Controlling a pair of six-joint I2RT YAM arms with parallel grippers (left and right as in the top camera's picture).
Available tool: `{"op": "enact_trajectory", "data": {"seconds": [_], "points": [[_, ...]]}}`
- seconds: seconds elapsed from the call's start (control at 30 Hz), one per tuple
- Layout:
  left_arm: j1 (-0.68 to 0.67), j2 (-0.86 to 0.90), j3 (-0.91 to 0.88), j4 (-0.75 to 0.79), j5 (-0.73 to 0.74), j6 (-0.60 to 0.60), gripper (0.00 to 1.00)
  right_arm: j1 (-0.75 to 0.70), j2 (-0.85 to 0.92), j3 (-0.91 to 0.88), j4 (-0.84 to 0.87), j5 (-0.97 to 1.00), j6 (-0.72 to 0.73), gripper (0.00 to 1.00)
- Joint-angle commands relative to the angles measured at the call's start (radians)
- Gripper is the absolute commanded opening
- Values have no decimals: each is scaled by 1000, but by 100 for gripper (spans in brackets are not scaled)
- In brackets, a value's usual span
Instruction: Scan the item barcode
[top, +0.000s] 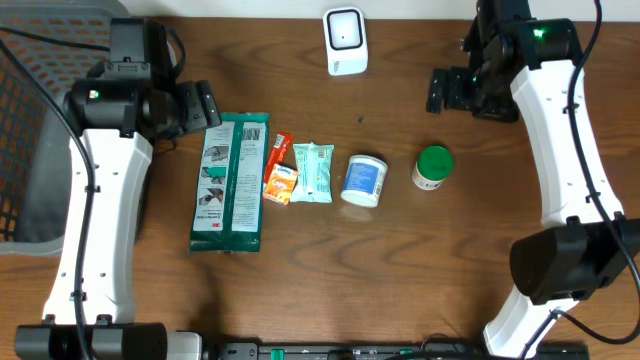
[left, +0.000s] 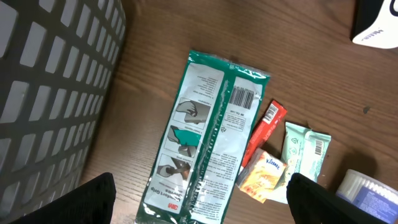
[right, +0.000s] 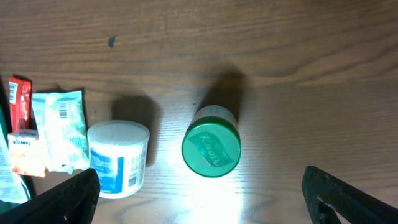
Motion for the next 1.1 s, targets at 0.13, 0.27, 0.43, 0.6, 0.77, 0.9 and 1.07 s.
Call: {"op": "enact_trajectory", "data": {"seconds": [0.13,0.27,0.43,0.6,0.77,0.9,1.07], "points": [[3,8,-2,-2,7,6,88,5,81,-107,-5,-39,-14,99],[3,8,-2,-2,7,6,88,14,113,-187,29,-100,19,99],[3,8,-2,-2,6,5,88,13,122,-296,122,-98,102,99],[3,8,-2,-2,7,6,88,14,122,-402,230,-97,220,99],[3,8,-2,-2,7,5,88,13,122,-509,351,-71,323,99],[3,8,-2,-2,7,5,88,13,122,-558,431,-68,377,92],[3,8,-2,-2,7,6,88,12,122,-558,455,-68,380,81]]}}
